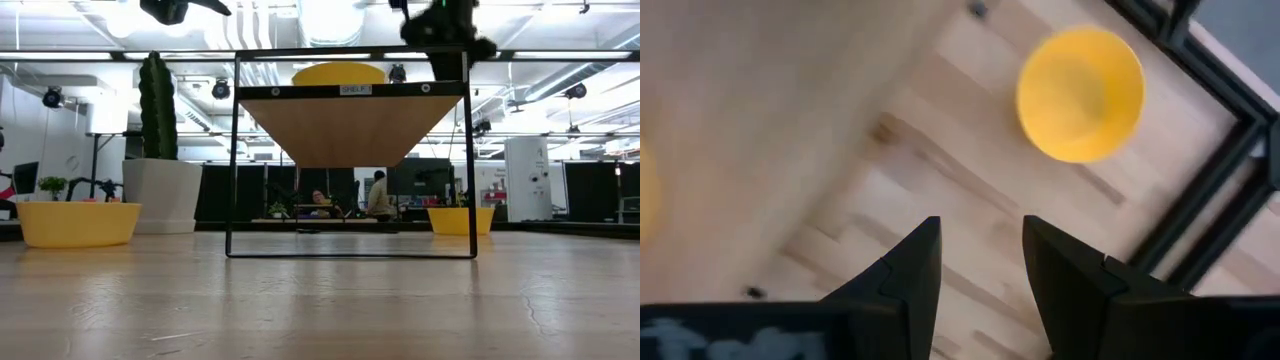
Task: Pick & Place Mini bowls
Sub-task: Stack the right yellow bowl on top of the other yellow bowl on the shelf
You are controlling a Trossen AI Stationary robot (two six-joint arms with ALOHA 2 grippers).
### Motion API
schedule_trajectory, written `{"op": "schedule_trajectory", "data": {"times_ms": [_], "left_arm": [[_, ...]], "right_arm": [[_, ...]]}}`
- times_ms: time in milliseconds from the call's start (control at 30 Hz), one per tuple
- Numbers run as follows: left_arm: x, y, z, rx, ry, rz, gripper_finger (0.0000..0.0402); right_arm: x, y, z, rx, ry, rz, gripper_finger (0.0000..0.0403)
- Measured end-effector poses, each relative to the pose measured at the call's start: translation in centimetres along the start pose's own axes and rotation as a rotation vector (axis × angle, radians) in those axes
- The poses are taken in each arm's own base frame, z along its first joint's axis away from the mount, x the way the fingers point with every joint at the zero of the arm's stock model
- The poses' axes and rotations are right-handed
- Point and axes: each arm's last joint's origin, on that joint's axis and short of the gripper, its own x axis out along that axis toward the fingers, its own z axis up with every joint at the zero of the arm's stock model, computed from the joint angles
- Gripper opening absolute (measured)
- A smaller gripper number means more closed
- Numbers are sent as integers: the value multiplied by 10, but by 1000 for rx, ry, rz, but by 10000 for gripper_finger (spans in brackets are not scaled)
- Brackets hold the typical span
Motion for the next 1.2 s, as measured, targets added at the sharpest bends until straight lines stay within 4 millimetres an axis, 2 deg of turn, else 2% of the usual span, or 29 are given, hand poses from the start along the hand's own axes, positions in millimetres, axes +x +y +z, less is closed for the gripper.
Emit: {"op": "schedule_trajectory", "data": {"times_ms": [333,700,967,1200], "left_arm": [[0,0,0,-16,0,-1,122],[0,0,0,-48,-1,-2,122],[0,0,0,-73,-1,-2,122],[0,0,0,-72,-1,-2,122]], "right_arm": [[73,-39,19,-109,101,-33,137],[134,-73,11,-165,193,-31,137],[158,-88,-5,-168,292,-46,137],[164,-89,-11,-206,312,-44,137]]}}
